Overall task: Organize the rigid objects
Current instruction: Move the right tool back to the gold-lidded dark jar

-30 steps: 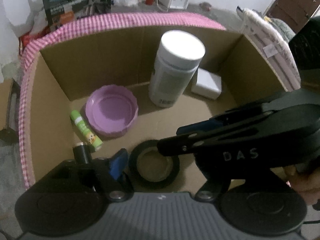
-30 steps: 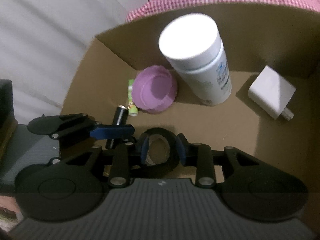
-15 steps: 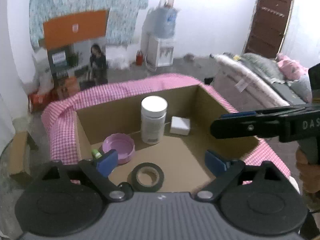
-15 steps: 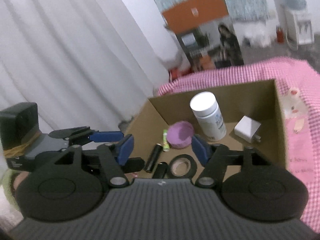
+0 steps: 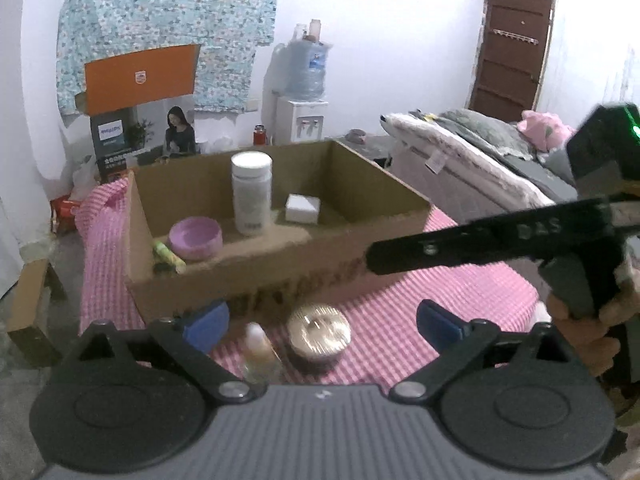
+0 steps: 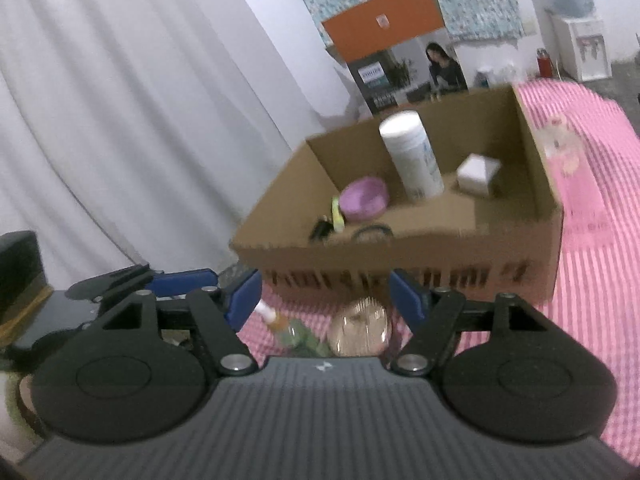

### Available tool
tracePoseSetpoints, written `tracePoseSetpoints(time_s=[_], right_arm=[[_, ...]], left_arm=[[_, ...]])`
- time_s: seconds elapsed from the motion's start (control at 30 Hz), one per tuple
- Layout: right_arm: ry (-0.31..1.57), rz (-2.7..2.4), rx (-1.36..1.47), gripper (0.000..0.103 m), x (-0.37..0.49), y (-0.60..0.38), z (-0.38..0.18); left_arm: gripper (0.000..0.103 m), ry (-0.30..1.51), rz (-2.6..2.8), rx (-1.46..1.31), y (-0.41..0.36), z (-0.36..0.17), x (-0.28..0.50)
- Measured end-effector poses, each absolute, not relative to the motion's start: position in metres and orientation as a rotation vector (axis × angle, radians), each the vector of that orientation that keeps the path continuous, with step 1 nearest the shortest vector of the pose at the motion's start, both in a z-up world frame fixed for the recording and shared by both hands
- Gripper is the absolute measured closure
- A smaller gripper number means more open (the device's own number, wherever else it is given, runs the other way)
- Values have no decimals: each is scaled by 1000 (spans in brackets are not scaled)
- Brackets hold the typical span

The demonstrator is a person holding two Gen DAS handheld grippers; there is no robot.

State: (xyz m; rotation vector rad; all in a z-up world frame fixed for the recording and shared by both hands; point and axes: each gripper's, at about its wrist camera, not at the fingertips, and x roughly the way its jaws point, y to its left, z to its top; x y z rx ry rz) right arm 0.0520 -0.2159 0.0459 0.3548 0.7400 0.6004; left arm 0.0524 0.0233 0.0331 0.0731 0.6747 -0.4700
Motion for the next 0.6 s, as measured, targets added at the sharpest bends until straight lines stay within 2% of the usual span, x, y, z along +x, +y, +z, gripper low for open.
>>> tracePoseSetpoints(time_s=[0.27,0.6], right_arm=[[812,577,395,33,42,-210,12],[841,569,404,33,46,-207,2]], left_arm=[[2,678,-483,139,2,1,30],[3,648,-499,211,-23,-24,21]])
